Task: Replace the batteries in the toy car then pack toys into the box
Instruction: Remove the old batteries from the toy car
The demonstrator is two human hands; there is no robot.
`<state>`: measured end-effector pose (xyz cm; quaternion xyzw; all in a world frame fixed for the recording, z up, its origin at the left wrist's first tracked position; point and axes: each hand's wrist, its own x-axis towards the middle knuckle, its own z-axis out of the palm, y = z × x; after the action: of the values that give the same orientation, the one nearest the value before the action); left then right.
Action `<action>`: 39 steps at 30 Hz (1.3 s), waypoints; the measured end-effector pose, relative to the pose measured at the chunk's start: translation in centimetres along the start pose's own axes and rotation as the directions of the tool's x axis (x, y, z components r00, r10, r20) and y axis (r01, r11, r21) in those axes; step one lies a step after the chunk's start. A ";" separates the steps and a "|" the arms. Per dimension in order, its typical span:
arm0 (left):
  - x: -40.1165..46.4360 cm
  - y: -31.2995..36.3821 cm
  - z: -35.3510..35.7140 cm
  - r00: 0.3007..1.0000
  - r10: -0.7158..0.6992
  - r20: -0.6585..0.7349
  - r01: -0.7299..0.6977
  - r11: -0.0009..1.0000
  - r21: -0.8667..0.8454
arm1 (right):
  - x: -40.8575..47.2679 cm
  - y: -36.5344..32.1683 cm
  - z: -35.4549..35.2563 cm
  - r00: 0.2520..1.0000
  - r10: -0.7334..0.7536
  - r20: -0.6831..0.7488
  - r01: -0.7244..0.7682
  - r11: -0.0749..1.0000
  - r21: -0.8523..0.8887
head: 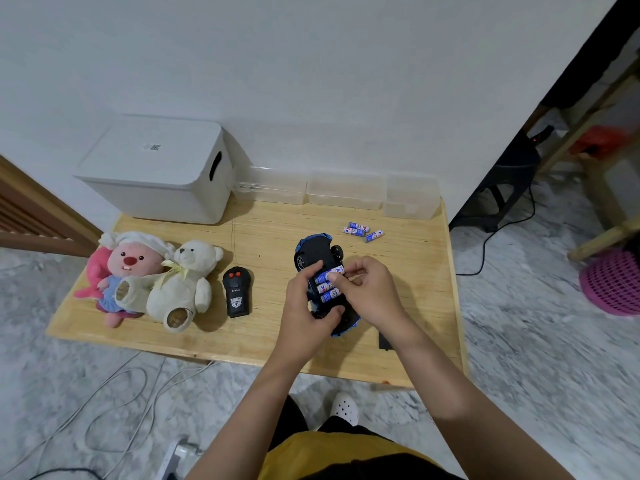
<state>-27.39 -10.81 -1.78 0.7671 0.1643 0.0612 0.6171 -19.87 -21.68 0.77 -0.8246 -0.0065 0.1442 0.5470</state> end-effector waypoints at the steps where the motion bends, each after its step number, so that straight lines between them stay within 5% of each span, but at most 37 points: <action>1: 0.1 -0.1 0.0 1.000 0.000 -0.002 0.000 1.000 0.003 | -0.1 -0.2 0.0 1.000 -0.016 -0.014 0.016 1.000 0.022; 6: 0.1 0.0 -0.2 1.000 0.004 -0.006 -0.004 1.000 -0.020 | -0.7 -1.6 -0.5 0.996 -0.051 -0.079 0.068 0.967 0.244; 10: 0.0 0.2 -0.4 1.000 0.007 -0.014 -0.008 0.998 -0.059 | -0.5 -2.3 -2.3 0.996 0.084 -0.016 -0.070 0.905 0.419; 17: 0.2 0.0 -0.5 1.000 0.017 0.011 -0.016 0.998 -0.067 | -1.5 -1.2 -2.2 0.983 0.065 0.169 -0.060 0.998 -0.037; 33: 0.6 0.1 -0.4 0.998 0.052 -0.026 -0.053 0.998 -0.038 | -0.8 -0.8 -0.7 0.992 0.044 0.121 -0.033 0.995 -0.092; 39: 0.5 0.1 0.1 0.998 0.043 -0.038 -0.044 0.999 -0.027 | -1.3 -0.7 -0.4 0.995 -0.101 -0.023 0.098 0.988 -0.118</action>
<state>-26.86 -10.75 -1.76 0.7604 0.1582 0.0911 0.6233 -20.88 -21.97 1.84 -0.8558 -0.0482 0.1041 0.5045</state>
